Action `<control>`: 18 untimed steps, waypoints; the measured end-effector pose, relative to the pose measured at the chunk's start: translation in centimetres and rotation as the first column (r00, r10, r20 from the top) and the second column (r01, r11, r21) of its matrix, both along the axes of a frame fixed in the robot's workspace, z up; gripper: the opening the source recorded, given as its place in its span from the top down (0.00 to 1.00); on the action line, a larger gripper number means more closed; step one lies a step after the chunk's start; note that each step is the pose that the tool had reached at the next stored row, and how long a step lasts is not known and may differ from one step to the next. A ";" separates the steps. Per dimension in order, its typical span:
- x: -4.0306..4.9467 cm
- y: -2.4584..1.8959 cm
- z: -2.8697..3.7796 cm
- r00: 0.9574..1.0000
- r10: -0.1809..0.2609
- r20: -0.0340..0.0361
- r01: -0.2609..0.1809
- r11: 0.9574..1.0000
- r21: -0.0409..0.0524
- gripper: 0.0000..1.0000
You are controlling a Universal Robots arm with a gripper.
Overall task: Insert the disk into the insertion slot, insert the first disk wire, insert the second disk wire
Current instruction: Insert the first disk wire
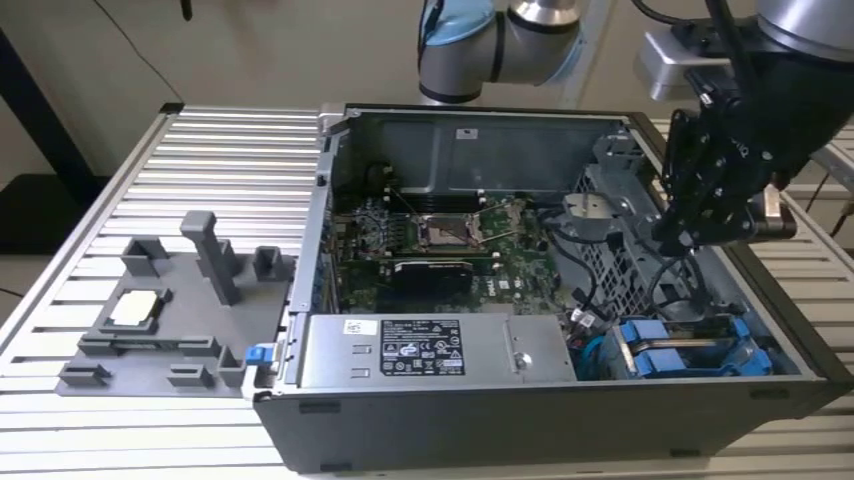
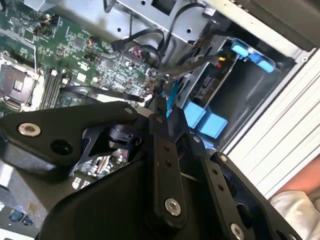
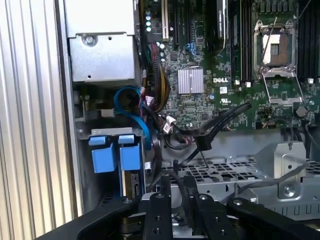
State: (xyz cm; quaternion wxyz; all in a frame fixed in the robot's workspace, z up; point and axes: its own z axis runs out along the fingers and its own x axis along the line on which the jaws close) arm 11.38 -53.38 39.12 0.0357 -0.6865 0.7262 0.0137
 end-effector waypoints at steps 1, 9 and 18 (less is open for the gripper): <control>-0.23 0.21 -0.04 1.000 0.001 0.000 -0.001 1.000 0.000 0.75; -2.07 2.16 -0.47 1.000 0.009 0.003 -0.009 1.000 -0.001 0.75; -3.08 3.31 -0.95 0.998 0.056 0.002 -0.055 0.998 -0.040 0.75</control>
